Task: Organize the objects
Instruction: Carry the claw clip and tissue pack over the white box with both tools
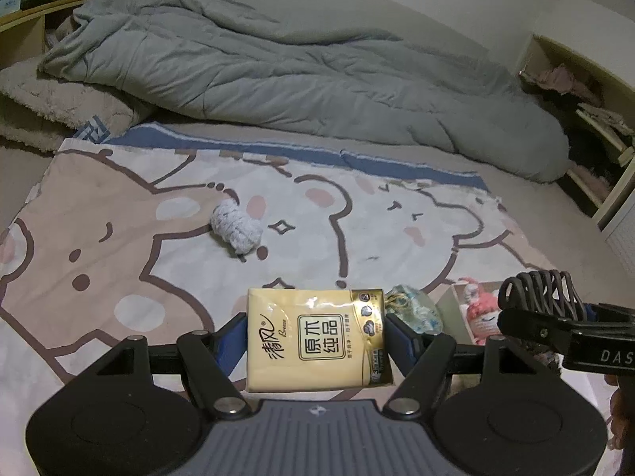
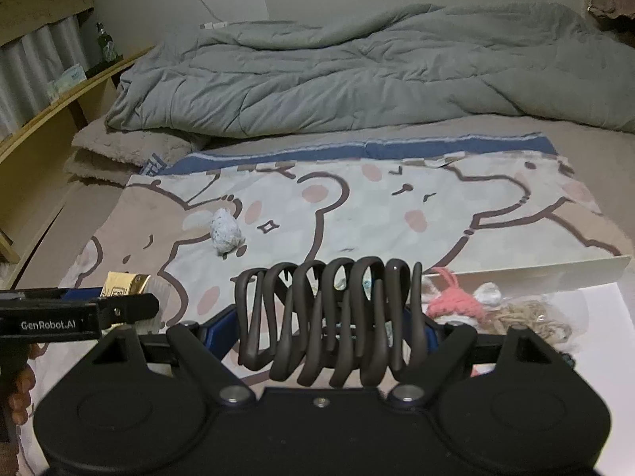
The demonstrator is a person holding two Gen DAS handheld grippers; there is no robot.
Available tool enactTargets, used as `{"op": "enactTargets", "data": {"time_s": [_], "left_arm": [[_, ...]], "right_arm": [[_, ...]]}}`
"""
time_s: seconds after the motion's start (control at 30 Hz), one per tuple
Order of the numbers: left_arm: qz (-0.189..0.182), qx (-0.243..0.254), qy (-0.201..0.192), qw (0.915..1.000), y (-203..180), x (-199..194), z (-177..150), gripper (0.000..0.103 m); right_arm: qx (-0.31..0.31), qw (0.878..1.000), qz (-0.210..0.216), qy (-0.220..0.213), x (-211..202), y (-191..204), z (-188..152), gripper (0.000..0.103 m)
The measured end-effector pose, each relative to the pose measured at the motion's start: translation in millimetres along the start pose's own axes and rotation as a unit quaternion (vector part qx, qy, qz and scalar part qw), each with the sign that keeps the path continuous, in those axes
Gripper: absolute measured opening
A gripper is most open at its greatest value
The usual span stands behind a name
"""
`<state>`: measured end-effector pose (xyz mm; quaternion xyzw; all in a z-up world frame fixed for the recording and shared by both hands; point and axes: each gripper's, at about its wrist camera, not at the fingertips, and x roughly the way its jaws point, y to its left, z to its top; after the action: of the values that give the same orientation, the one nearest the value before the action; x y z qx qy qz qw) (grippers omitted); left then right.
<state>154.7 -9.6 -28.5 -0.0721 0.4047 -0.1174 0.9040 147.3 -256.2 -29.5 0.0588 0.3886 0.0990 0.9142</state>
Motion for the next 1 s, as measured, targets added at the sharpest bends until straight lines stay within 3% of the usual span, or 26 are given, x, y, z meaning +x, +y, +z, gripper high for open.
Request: {"op": "enactTargets", "data": {"time_s": [0.33,1.0], "left_arm": [[-0.039,0.004,-0.019,0.9991,-34,-11,1,0.072],[-0.138,0.018,0.012,0.9901,-135,10,-18,0.072]], "right_arm": [[0.009,1.000,-0.018,-0.019,-40,-35,-1,0.086],[0.057,0.993,-0.098,-0.031,-101,-140,-38,0.086]]}}
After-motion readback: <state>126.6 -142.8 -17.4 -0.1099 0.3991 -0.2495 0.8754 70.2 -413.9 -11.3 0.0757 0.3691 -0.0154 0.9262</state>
